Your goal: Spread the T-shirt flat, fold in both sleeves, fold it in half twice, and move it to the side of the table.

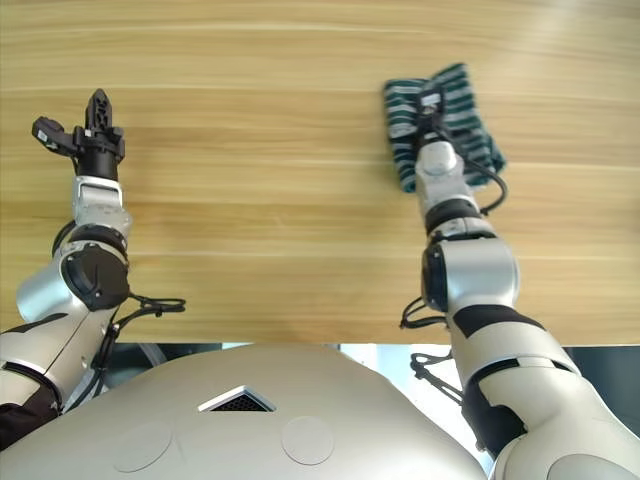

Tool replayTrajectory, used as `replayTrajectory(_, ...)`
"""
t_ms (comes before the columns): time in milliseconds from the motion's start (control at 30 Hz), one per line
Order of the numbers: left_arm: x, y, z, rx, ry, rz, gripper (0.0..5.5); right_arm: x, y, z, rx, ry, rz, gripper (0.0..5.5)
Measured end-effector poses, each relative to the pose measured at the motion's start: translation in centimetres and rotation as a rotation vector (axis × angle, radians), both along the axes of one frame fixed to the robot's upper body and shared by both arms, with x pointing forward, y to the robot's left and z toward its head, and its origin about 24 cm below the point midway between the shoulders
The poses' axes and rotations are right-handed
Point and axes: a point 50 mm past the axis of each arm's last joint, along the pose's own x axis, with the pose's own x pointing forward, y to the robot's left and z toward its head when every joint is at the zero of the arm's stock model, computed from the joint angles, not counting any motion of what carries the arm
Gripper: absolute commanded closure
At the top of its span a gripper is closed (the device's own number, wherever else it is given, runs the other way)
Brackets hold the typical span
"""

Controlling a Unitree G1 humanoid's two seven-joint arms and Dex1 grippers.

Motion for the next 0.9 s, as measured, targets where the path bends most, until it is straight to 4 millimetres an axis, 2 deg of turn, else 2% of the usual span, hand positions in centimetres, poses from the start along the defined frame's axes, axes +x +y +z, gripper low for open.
replayTrajectory(33,-0.3,0.3,-0.1,0.0,0.004,0.01,4.43,-0.8,-2.0,0.0,-0.015,0.006,-0.075,5.44)
replayTrajectory(100,-0.6,0.6,-0.4,-0.003,0.01,0.023,4.43,-2.2,-4.6,0.0,-0.052,0.019,-0.159,5.44)
replayTrajectory(233,-0.7,0.8,-0.3,-0.004,0.008,0.034,4.43,-3.7,-6.9,0.0,-0.098,0.042,-0.22,5.44)
replayTrajectory(467,-0.8,1.0,-0.3,-0.003,0.014,0.047,4.43,-3.9,-7.4,0.3,-0.118,0.032,-0.171,5.44)
replayTrajectory(600,-0.9,1.2,-0.3,0.007,0.015,0.058,4.43,-3.3,-6.8,0.8,-0.19,0.006,-0.042,5.44)
replayTrajectory(700,-0.9,1.0,-0.5,0.041,0.048,0.043,4.43,-1.9,-7.1,3.7,-0.269,-0.146,0.051,5.44)
replayTrajectory(800,-1.2,1.0,-0.8,0.044,0.062,0.038,4.43,-0.9,-7.7,8.7,-0.379,-0.375,0.143,5.44)
replayTrajectory(833,-1.3,1.0,-0.9,0.043,0.064,0.04,4.43,-0.8,-7.6,10.2,-0.419,-0.445,0.172,5.44)
replayTrajectory(900,-1.5,1.1,-1.1,0.043,0.072,0.042,4.43,-1.0,-6.6,12.1,-0.482,-0.528,0.238,5.44)
